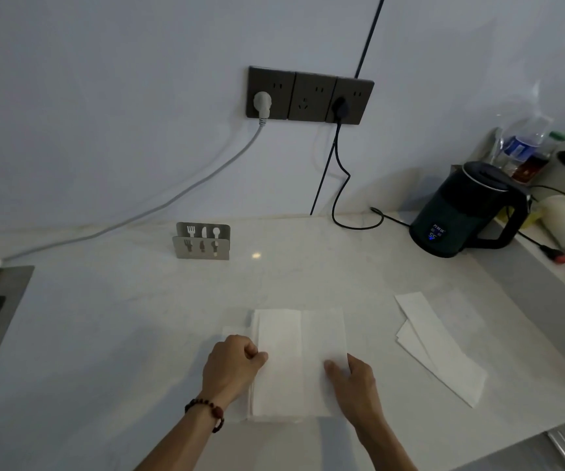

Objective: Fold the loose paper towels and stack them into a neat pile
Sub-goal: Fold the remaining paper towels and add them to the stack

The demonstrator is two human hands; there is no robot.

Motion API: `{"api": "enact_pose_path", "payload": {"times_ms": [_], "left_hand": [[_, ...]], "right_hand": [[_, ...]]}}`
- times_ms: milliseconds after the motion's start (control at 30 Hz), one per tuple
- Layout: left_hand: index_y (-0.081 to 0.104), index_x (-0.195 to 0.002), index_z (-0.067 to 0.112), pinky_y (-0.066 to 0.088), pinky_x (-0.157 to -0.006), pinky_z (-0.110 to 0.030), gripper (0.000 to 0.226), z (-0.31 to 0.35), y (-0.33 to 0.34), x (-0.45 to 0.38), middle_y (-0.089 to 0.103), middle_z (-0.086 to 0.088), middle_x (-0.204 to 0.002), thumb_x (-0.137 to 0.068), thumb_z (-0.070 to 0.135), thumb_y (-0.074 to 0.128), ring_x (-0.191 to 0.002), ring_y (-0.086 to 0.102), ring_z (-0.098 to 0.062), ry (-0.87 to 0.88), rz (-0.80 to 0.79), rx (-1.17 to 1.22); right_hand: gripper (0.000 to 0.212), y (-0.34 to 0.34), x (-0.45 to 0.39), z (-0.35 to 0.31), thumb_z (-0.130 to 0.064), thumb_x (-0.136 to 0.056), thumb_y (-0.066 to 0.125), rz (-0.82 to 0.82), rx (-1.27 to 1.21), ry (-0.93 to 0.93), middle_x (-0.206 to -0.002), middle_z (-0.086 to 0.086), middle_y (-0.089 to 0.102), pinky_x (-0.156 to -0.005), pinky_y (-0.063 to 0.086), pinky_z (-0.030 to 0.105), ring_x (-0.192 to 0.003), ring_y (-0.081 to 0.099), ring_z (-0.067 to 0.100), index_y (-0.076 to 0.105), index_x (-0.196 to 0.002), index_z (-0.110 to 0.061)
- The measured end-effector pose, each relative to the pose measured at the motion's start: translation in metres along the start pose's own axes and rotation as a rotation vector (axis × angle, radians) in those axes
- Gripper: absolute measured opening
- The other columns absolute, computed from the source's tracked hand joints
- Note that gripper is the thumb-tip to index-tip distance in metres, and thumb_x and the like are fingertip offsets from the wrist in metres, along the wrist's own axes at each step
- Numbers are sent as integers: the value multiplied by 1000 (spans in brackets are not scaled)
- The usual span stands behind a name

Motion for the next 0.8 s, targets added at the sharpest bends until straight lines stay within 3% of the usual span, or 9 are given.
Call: {"api": "enact_pose_path", "payload": {"times_ms": [267, 500, 667, 733, 767, 800], "left_hand": [[66, -69, 21, 52, -60, -22, 20, -9, 1, -2, 67, 10, -67, -82, 34, 72, -64, 63, -4, -16, -2, 15], [67, -70, 19, 53, -60, -22, 19, -14, 3, -4, 68, 7, -67, -83, 33, 71, -64, 64, -6, -28, 4, 37], [66, -69, 19, 54, -61, -23, 19, -18, 3, -4, 67, 7, -66, -83, 32, 71, -63, 64, -5, -38, 9, 56], [64, -69, 20, 52, -59, -22, 20, -18, 2, -3, 66, 8, -66, -82, 33, 72, -63, 63, -5, -36, 7, 56], [63, -69, 21, 51, -58, -21, 21, -18, 2, -3, 66, 8, -66, -82, 35, 72, -62, 63, -5, -29, 8, 53], [62, -69, 21, 49, -57, -21, 22, -19, 3, -4, 65, 9, -66, -82, 36, 73, -63, 62, -5, -23, 9, 52]], "right_hand": [[26, 9, -6, 5, -19, -91, 57, -24, 30, 42, -63, 0, 53, -52, 36, 26, -56, 45, 14, 57, -72, -1], [36, 10, -9, 11, -20, -88, 58, 32, 64, 64, -58, -1, 36, -52, 27, 28, -55, 32, 16, 34, -61, -15], [33, 9, -9, 10, -18, -88, 57, 72, 36, 58, -60, 4, 38, -54, 29, 32, -56, 32, 17, 36, -63, -13], [11, 10, -4, 8, -18, -88, 58, 91, 95, 14, -74, 6, 57, -61, 41, 35, -66, 49, 16, 55, -80, -11], [13, 10, 0, 6, -18, -87, 60, 126, 165, -14, -92, 3, 63, -70, 45, 34, -82, 56, 17, 60, -100, -15], [32, 9, 2, 3, -18, -86, 63, 189, 283, -79, -108, 2, 61, -79, 46, 33, -98, 56, 19, 58, -118, -17]]}}
Point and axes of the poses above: each hand's wrist, its own x-axis away from the middle knuckle, its own y-axis out of the palm, z = x × y, the point moved 7 cm from there along -x, towards the middle knuckle
